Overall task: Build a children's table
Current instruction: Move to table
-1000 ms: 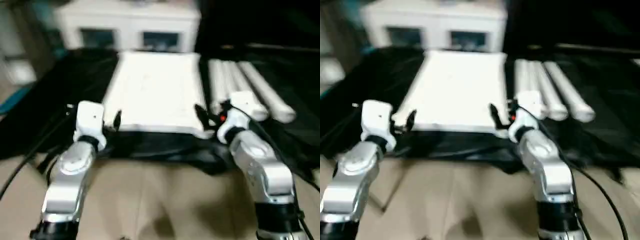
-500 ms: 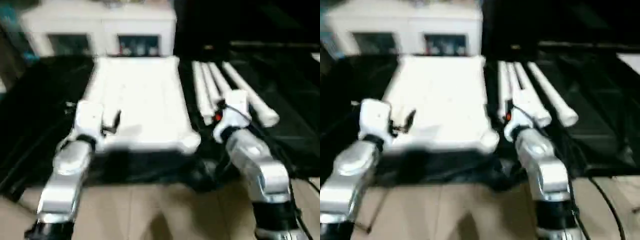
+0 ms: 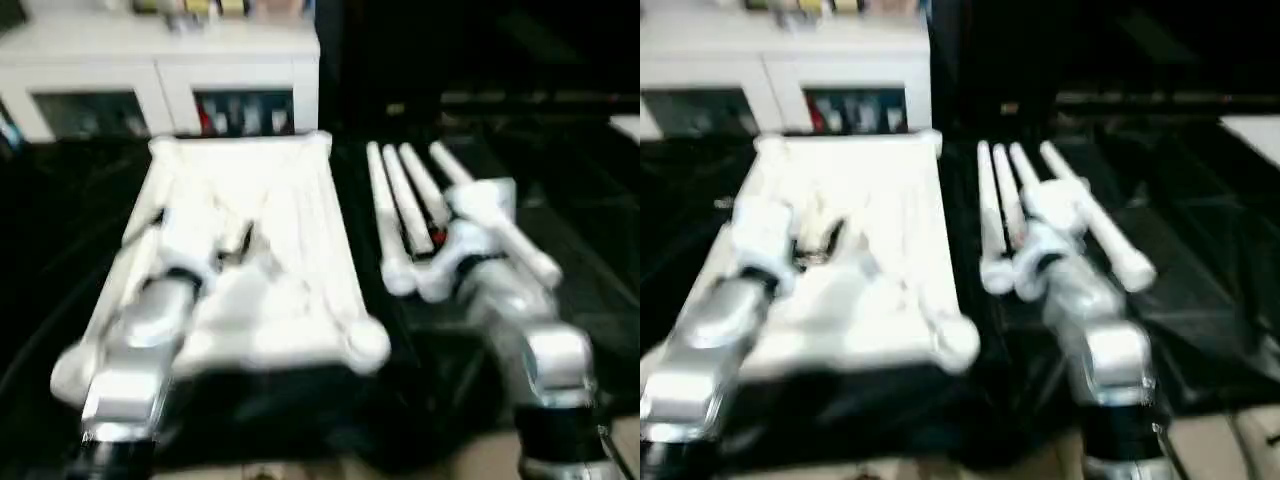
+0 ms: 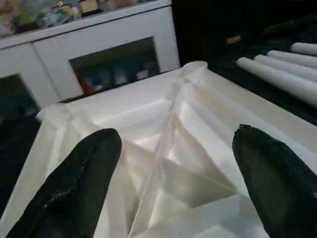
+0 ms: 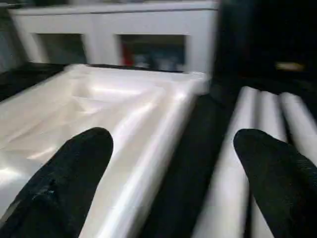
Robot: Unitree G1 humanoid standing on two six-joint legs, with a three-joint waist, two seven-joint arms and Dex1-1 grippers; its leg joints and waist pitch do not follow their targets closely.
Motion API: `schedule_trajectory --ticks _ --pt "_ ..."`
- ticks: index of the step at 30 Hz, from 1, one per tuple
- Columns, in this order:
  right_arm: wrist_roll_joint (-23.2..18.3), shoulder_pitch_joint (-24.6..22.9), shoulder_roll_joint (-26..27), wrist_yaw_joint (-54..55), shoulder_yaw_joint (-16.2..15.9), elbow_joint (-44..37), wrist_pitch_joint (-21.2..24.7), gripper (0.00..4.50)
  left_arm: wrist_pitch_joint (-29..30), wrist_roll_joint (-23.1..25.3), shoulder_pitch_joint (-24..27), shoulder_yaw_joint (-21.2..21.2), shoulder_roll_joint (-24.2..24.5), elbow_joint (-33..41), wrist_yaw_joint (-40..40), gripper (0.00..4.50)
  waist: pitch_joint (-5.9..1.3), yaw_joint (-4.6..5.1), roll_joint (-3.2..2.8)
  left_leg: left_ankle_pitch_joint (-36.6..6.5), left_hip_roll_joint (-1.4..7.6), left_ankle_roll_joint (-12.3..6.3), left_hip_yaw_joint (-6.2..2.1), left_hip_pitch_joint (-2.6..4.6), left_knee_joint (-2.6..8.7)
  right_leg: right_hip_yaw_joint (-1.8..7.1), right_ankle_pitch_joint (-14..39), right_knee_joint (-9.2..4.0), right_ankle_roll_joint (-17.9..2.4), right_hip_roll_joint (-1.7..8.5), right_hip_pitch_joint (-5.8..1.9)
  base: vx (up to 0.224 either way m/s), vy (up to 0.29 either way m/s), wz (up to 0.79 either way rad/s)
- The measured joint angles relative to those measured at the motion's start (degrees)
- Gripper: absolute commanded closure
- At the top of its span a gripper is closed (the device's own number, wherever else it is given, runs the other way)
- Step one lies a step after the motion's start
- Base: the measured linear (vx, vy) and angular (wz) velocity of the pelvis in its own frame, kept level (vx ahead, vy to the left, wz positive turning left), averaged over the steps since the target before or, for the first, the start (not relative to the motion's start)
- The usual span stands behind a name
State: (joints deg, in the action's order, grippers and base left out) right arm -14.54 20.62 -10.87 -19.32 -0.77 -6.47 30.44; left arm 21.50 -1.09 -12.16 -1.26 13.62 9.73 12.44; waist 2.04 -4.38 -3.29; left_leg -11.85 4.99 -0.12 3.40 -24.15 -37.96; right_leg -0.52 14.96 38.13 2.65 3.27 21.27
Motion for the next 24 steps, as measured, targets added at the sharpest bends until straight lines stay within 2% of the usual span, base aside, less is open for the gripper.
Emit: schedule_trajectory --ticks 1,3,5,6,7,9,11,14,18,23,24 --pt "-0.5 0.0 -1.3 -1.8 -0.2 -0.3 -0.1 0.10 -0.9 -0.4 0.0 0.0 0.2 -0.2 0.6 0.37 0.00 -0.11 0.23 0.0 -0.57 0.14 -0.08 0.04 0.11 0.69 -0.6 -0.76 1.1 0.79 0.60 -0.064 0.056 -0.08" --pt "-0.8 -0.1 -3.0 -4.1 -0.1 -0.3 -0.4 0.10 -2.4 -1.0 -0.1 -0.3 0.6 -0.7 1.2 0.37 0.01 -0.48 0.62 0.5 -0.62 0.80 0.35 -0.04 1.14 0.76 -0.9 -0.57 0.8 1.10 0.81 0.000 0.000 0.00" --pt "-0.8 -0.1 -4.2 -5.9 -0.2 -0.2 -0.8 0.10 -5.2 -2.9 -1.1 -1.2 0.5 -3.0 2.2 0.37 0.20 -0.64 0.89 0.7 0.22 1.07 1.22 0.10 1.86 0.29 -1.3 -1.08 0.2 1.09 0.85 -0.039 -0.020 0.01" --pt "-0.7 0.2 -5.0 -7.2 -0.5 0.0 -1.4 0.10 -7.3 -4.3 -2.7 -3.0 1.3 -5.4 3.5 0.37 0.33 -0.66 1.09 0.9 1.05 1.40 1.99 0.09 1.99 -0.25 -1.6 -1.27 -0.3 1.11 0.80 -0.078 -0.041 0.02" --pt "-0.7 0.5 -5.4 -7.7 -0.8 0.0 -1.9 0.10 -8.2 -4.8 -3.5 -4.4 2.3 -6.5 4.0 0.37 0.35 -0.62 1.24 0.9 1.45 1.52 2.39 0.15 1.99 -0.41 -1.7 -1.27 -0.5 1.06 0.77 -0.088 -0.034 0.03" --pt "-0.7 2.0 -5.8 -8.8 -0.9 1.1 -2.8 0.10 -10.5 -5.1 -4.5 -5.8 5.2 -8.9 6.6 0.37 0.39 -0.55 1.32 1.0 1.98 1.61 3.14 0.53 2.04 -0.45 -2.0 -1.23 -0.8 1.06 0.62 -0.041 -0.010 -0.01" --pt "-0.6 3.9 -6.6 -9.9 -0.8 3.2 -4.3 0.10 -12.2 -6.9 -5.1 -5.7 7.8 -10.8 13.1 0.37 0.50 -0.72 1.51 1.0 2.20 1.62 3.72 1.04 2.24 -0.35 -2.0 -1.22 -0.8 1.20 0.44 -0.093 -0.009 -0.04" --pt "-0.6 5.5 -8.6 -12.9 -1.1 5.6 -5.6 0.10 -14.4 -8.3 -5.3 -1.8 11.8 -12.4 23.3 0.37 0.62 -0.92 1.78 1.0 2.53 1.63 4.14 1.11 2.35 -0.36 -1.8 -1.28 -0.6 1.20 0.61 -0.047 -0.004 0.00" --pt "-0.7 6.3 -13.6 -21.1 -2.6 7.2 -6.1 0.10 -15.1 -8.2 -5.7 4.2 17.5 -15.1 36.2 0.37 0.62 -0.78 1.80 1.0 2.72 1.64 4.75 1.09 2.40 -0.26 -2.1 -1.27 -1.0 1.31 0.63 0.000 0.000 0.00" --pt "-1.6 5.8 -20.2 -33.1 -7.0 6.9 -6.1 0.10 -13.9 -7.5 -6.4 10.4 22.0 -16.3 47.8 0.37 0.61 -0.75 1.82 1.0 2.96 1.65 5.06 1.19 2.39 -0.30 -2.3 -1.19 -1.2 1.33 0.73 0.000 0.000 0.00" --pt "-1.6 5.7 -21.0 -34.7 -7.3 6.8 -6.1 0.00 -13.3 -7.6 -6.5 10.9 22.3 -16.3 49.6 0.66 0.61 -0.75 1.81 1.0 3.01 1.65 5.13 1.21 2.39 -0.31 -2.5 -1.15 -1.4 1.33 0.76 0.000 0.000 0.00"
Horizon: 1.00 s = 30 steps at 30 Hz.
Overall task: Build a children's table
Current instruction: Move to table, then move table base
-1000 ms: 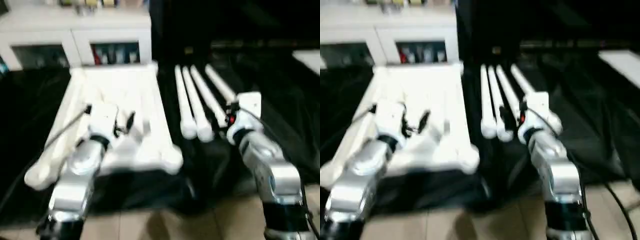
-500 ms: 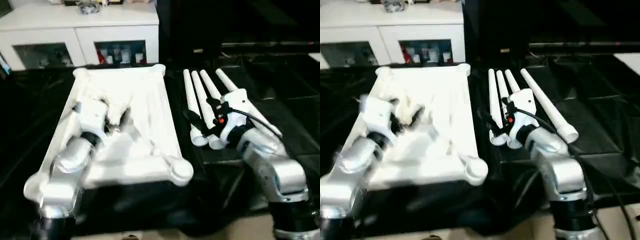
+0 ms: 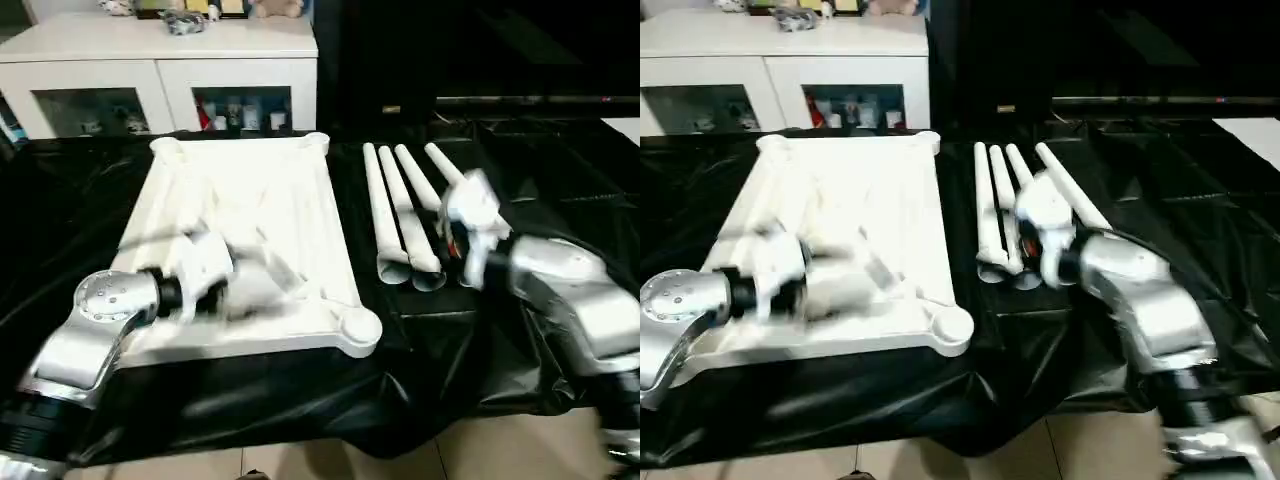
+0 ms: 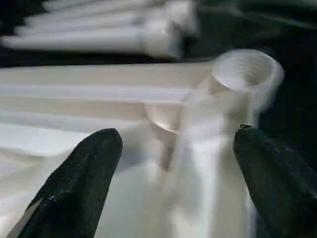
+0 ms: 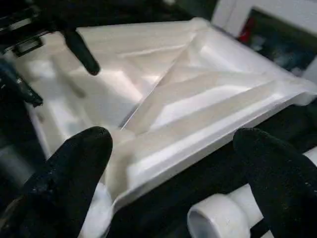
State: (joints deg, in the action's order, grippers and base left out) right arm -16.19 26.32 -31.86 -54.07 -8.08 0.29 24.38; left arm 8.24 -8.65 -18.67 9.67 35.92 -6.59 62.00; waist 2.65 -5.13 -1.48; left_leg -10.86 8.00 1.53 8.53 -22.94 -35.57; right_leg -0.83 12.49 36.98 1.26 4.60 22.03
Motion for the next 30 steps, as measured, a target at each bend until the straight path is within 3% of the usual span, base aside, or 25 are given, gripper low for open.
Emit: schedule_trajectory --ticks 4,5,9,16,24,30 --pt "-0.1 -0.3 -2.4 -3.8 -1.4 -0.3 0.0 0.00 1.7 -0.6 -0.4 2.4 0.5 0.0 3.7 0.78 0.00 -0.01 0.00 0.0 0.33 0.03 0.30 0.01 0.01 -0.06 0.0 -0.03 0.0 -0.11 0.06 0.000 0.000 0.00" --pt "-0.1 -0.7 -3.2 -4.7 -1.6 -0.5 0.2 0.00 2.4 -0.7 -0.6 3.3 1.1 0.2 4.8 1.05 0.00 -0.02 0.00 0.0 0.40 0.03 0.34 -0.02 0.01 -0.07 0.0 -0.06 -0.1 -0.15 0.09 0.000 0.000 0.00" --pt "0.0 -1.9 -5.6 -7.7 -2.7 -1.7 0.6 0.00 4.3 -0.4 -0.6 5.7 2.4 0.9 7.9 1.34 0.00 -0.03 -0.05 0.0 0.53 0.02 0.59 -0.02 0.01 -0.03 0.3 -0.13 -0.2 -0.17 0.12 0.000 0.000 0.00" --pt "0.4 -1.9 -5.8 -8.4 -3.7 -2.7 0.6 0.00 4.5 2.6 -0.6 7.1 2.1 0.8 6.9 1.82 0.00 -0.02 -0.05 0.0 0.96 0.02 1.22 0.02 0.00 -0.04 0.3 -0.22 -0.2 -0.17 0.11 0.000 0.000 0.00" --pt "-0.1 -2.8 -6.6 -10.5 -4.8 -5.6 2.8 0.00 8.5 6.2 -0.8 9.0 3.5 0.7 4.3 2.55 -0.01 -0.09 -0.04 0.0 0.99 0.02 1.26 0.07 0.00 -0.04 0.3 -0.16 -0.2 -0.17 0.10 0.000 0.000 0.00" --pt "-0.5 -3.6 -6.8 -11.4 -5.4 -6.4 3.3 0.00 8.1 7.4 0.0 9.4 2.7 0.8 2.9 2.99 -0.01 -0.17 -0.01 0.0 1.00 0.02 1.27 0.07 0.00 -0.05 0.3 -0.16 -0.2 -0.17 0.10 0.000 0.000 0.00"
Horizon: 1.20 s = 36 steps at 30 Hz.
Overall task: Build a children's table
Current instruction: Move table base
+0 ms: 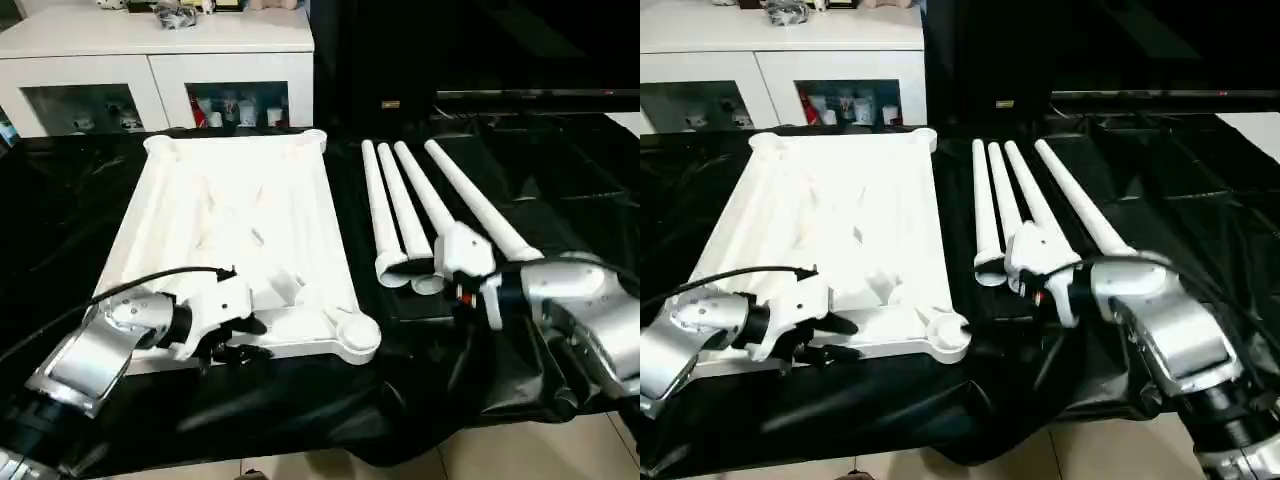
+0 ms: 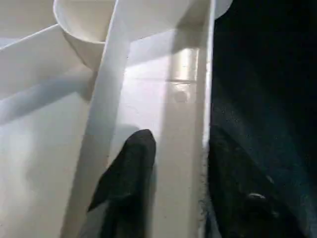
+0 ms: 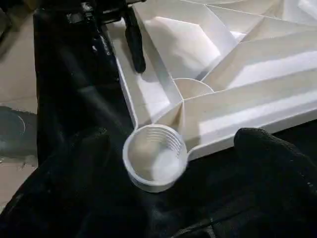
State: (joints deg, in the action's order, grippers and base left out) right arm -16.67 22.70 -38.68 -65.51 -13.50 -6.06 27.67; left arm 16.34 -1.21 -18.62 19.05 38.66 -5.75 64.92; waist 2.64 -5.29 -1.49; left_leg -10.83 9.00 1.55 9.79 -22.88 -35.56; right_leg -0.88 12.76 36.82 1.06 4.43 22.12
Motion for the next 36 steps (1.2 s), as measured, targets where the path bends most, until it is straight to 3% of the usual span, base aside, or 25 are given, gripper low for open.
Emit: schedule_trajectory --ticks 14,18,28,36 --pt "0.0 -0.5 0.4 0.4 -0.2 -0.6 0.9 0.00 1.1 0.1 0.0 -0.3 -2.0 -0.7 -3.6 4.11 0.01 0.01 0.07 0.0 0.02 0.00 0.00 0.07 0.00 0.00 0.0 0.13 0.0 0.00 0.01 0.000 0.000 0.00" --pt "0.3 -0.6 0.8 1.0 -0.4 -0.6 0.9 0.00 0.0 0.4 -0.5 -0.4 -2.0 -2.0 -4.0 4.38 0.02 0.46 0.10 0.0 0.03 0.00 0.00 0.14 0.00 0.00 0.0 0.13 0.0 0.00 0.04 0.000 0.000 0.00" --pt "0.8 -0.5 1.2 1.6 -0.4 -0.6 0.8 0.00 0.8 0.7 -0.9 -2.6 -0.6 -4.1 -6.8 4.47 0.17 0.75 0.40 0.0 0.06 0.02 0.02 0.41 0.14 0.01 0.0 0.07 0.0 -0.02 0.07 0.000 0.000 0.00" --pt "1.0 -0.4 1.6 2.0 -0.6 -0.6 0.8 0.00 0.9 0.9 -0.7 -3.0 0.6 -4.2 -7.8 4.47 0.37 0.88 1.08 0.0 0.12 0.04 0.06 0.65 0.16 0.01 0.0 0.14 0.0 -0.02 0.06 0.000 0.000 0.00"
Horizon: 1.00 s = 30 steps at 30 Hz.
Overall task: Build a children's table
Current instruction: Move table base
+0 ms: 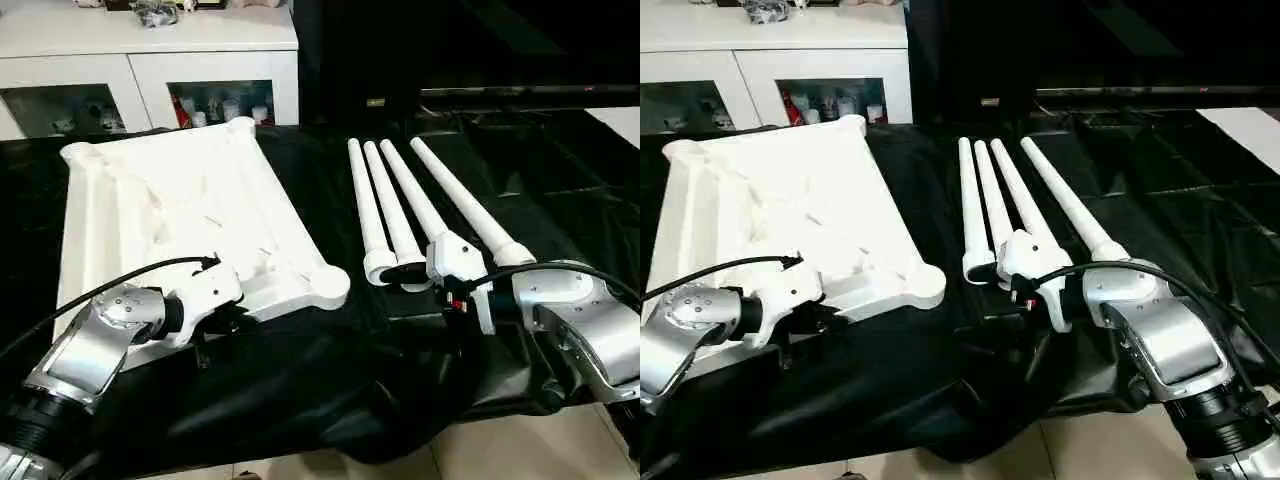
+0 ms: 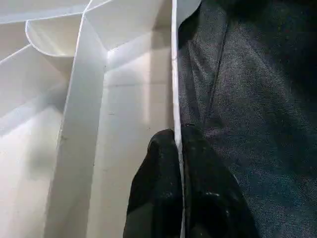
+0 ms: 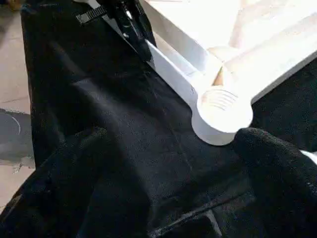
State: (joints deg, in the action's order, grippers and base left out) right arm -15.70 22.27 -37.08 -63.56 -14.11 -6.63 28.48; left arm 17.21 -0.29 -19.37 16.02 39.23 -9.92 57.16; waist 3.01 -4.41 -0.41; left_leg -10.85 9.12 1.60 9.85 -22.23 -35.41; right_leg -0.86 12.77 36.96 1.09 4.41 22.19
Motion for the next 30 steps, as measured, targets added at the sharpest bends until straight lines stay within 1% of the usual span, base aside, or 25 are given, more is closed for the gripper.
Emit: schedule_trajectory --ticks 5,9,10,12,14,18,21,24,27,28,29,30 --pt "0.4 0.1 0.1 0.1 0.0 0.0 0.0 0.00 0.7 0.0 0.9 -0.9 0.8 0.5 -0.1 4.47 0.02 0.53 0.15 0.1 0.03 0.22 0.00 0.26 0.25 -0.02 0.0 -0.01 0.0 0.00 0.04 0.000 0.000 0.00" --pt "0.4 0.1 0.3 0.4 0.0 0.1 0.0 0.00 3.1 0.0 2.0 -1.7 1.2 2.5 -0.5 4.47 0.01 0.96 0.21 0.2 0.03 0.39 0.00 0.28 0.51 -0.04 -0.1 -0.01 -0.2 -0.01 0.20 0.000 0.000 0.00" --pt "0.4 0.1 0.3 0.6 0.0 0.1 0.0 0.00 4.4 0.0 2.4 -2.0 1.2 3.6 -0.8 4.47 0.01 1.04 0.21 0.2 0.04 0.42 0.00 0.27 0.53 -0.04 -0.1 -0.01 -0.2 -0.02 0.24 0.000 0.000 0.00" --pt "0.5 0.1 0.3 0.7 0.0 0.2 0.0 0.00 8.9 0.0 3.6 -2.4 1.3 7.5 -1.8 4.47 0.01 1.08 0.21 0.3 0.04 0.46 0.00 0.25 0.55 -0.04 -0.2 -0.02 -0.2 -0.02 0.34 0.000 0.000 0.00" --pt "0.5 0.1 0.4 0.8 0.0 0.2 0.0 0.00 11.3 -0.2 4.2 -2.4 1.2 9.6 -2.0 4.47 0.01 1.05 0.21 0.3 0.03 0.46 0.00 0.17 0.56 -0.04 -0.2 -0.05 -0.2 -0.02 0.40 0.000 0.000 0.00" --pt "0.5 0.1 0.7 1.3 0.0 0.3 -0.1 0.00 16.6 -0.6 5.4 -2.5 0.2 14.0 -3.9 4.47 0.01 0.63 0.19 0.3 0.03 0.46 0.03 0.14 0.76 -0.07 -0.2 -0.23 -0.3 -0.02 0.42 0.000 0.000 0.00" --pt "0.5 0.1 1.0 1.3 0.0 0.5 -0.1 0.00 20.0 -0.8 5.4 -2.5 -0.5 16.0 -5.1 4.47 0.01 0.44 0.19 0.3 0.03 0.46 0.04 0.13 0.77 -0.08 -0.2 -0.24 -0.3 -0.03 0.42 0.000 0.000 0.00" --pt "0.6 0.1 1.0 1.6 0.0 0.7 -0.4 0.00 20.2 -1.1 5.6 -2.5 -1.0 16.3 -5.6 4.47 0.02 0.35 0.21 0.3 0.03 0.46 0.04 0.13 0.76 -0.07 -0.2 -0.26 -0.3 -0.03 0.42 0.000 0.000 0.00" --pt "0.6 0.1 1.0 1.9 0.0 0.8 -0.5 0.00 18.1 -1.0 6.0 -2.5 -1.1 16.2 -5.7 4.47 0.02 0.04 0.21 0.3 0.03 0.46 0.04 0.09 0.76 -0.08 -0.2 -0.27 -0.3 -0.03 0.45 0.000 0.000 0.00" --pt "0.6 0.1 1.0 1.9 0.0 0.8 -0.5 0.00 17.0 -1.0 6.0 -2.5 -1.1 15.7 -5.7 4.21 0.02 -0.10 0.21 0.3 0.03 0.46 0.04 0.07 0.76 -0.08 -0.2 -0.28 -0.3 -0.03 0.46 0.000 0.000 0.00" --pt "0.6 0.1 1.0 1.9 0.0 0.8 -0.5 0.00 16.4 -1.0 6.1 -2.5 -1.1 15.6 -5.6 4.21 0.02 -0.24 0.21 0.3 0.03 0.46 0.04 0.03 0.77 -0.08 -0.2 -0.28 -0.3 -0.03 0.49 0.000 0.000 0.00" --pt "0.6 0.2 1.2 2.0 0.1 0.8 -0.5 0.00 15.1 -1.0 6.1 -2.5 -1.0 15.2 -5.6 4.04 0.02 -0.42 0.21 0.3 0.03 0.46 0.04 0.01 0.77 -0.08 -0.2 -0.28 -0.3 -0.04 0.53 0.000 0.000 0.00"
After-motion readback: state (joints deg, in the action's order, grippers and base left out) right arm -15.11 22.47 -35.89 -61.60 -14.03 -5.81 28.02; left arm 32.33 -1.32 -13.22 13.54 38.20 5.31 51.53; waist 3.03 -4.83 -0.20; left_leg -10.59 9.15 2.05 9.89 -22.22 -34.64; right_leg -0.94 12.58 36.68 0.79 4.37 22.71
